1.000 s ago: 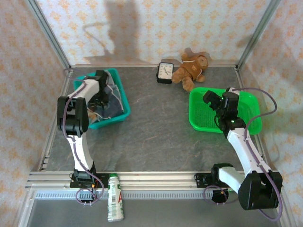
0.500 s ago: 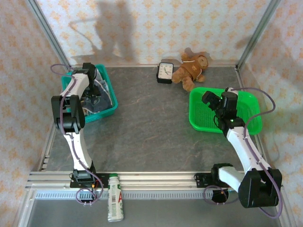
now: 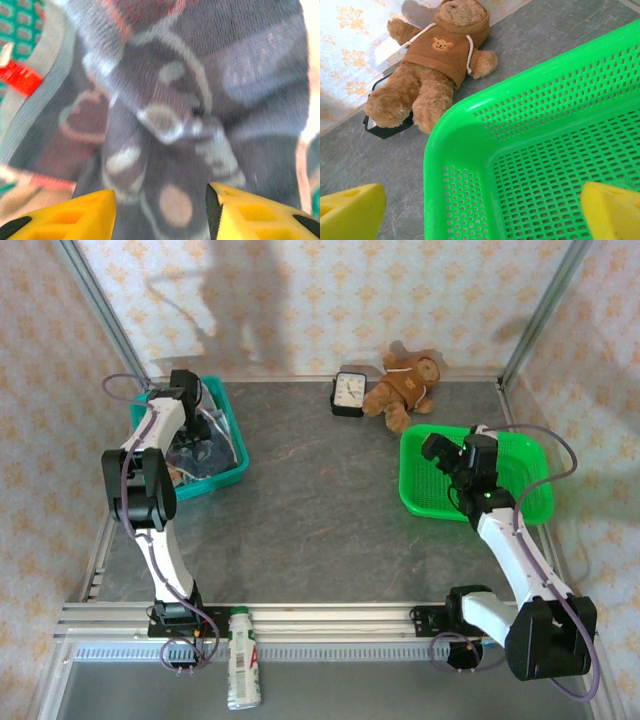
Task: Fold and stack the towels
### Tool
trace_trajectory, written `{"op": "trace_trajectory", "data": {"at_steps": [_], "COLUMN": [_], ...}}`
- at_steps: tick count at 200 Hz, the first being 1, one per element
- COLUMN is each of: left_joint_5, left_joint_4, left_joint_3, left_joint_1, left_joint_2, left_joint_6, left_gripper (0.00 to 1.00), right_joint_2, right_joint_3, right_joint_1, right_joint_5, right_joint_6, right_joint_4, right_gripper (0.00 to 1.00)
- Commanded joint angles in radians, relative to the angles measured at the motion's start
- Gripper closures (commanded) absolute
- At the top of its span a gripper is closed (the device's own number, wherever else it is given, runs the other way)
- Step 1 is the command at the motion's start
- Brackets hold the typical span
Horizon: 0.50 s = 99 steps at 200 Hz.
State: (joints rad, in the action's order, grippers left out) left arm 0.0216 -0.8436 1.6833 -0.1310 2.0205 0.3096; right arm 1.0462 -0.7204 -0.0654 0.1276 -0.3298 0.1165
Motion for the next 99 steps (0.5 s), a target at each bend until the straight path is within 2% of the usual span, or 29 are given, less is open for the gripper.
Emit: {"op": "trace_trajectory", "data": {"at_steps": [1,26,37,54,59,65,99], "left_joint_5": [0.035,0.053,0.069,0.069,0.072,0.079,0.089], "left_joint_4": [-0.001,-0.022,-0.043,-0.038,-0.033,-0.03,0.004], "left_joint_3": [0.103,0.185,0.21,0.2,0.189,0.18,0.102], "left_joint_1": [-0.012,-0.013,-0.013,-0.014,-0.013,-0.014,-0.013], "left_joint_2": [0.069,0.13,0.15,0.15,0.144,0.135,-0.008], "left_joint_6": [-0.032,-0.033,-0.032,-0.038,-0.041,-0.041,-0.021], "left_gripper": [0.49,0.5,0.55,0.78,0.91,1.0,1.0], "right_joint_2": [-0.014,-0.014,-0.014,-0.015,-0.016,-0.014,-0.013], "right_joint_3": [-0.033,-0.033,-0.033,-0.036,-0.037,-0.04,-0.057], "right_joint_1": [-0.01,-0.016,-0.017,-0.017,-0.017,-0.018,-0.019], "right_joint_5": [0.009,0.011,0.011,0.008,0.008,0.007,0.022], "right_joint_6": [-0.008,-0.009,-0.01,-0.011,-0.01,-0.01,-0.019], "right_joint_4": [0.01,0.017,0.019,0.022,0.022,0.023,0.026], "right_gripper": [0.01,0.01,0.01,0.01,0.01,0.01,0.01]}}
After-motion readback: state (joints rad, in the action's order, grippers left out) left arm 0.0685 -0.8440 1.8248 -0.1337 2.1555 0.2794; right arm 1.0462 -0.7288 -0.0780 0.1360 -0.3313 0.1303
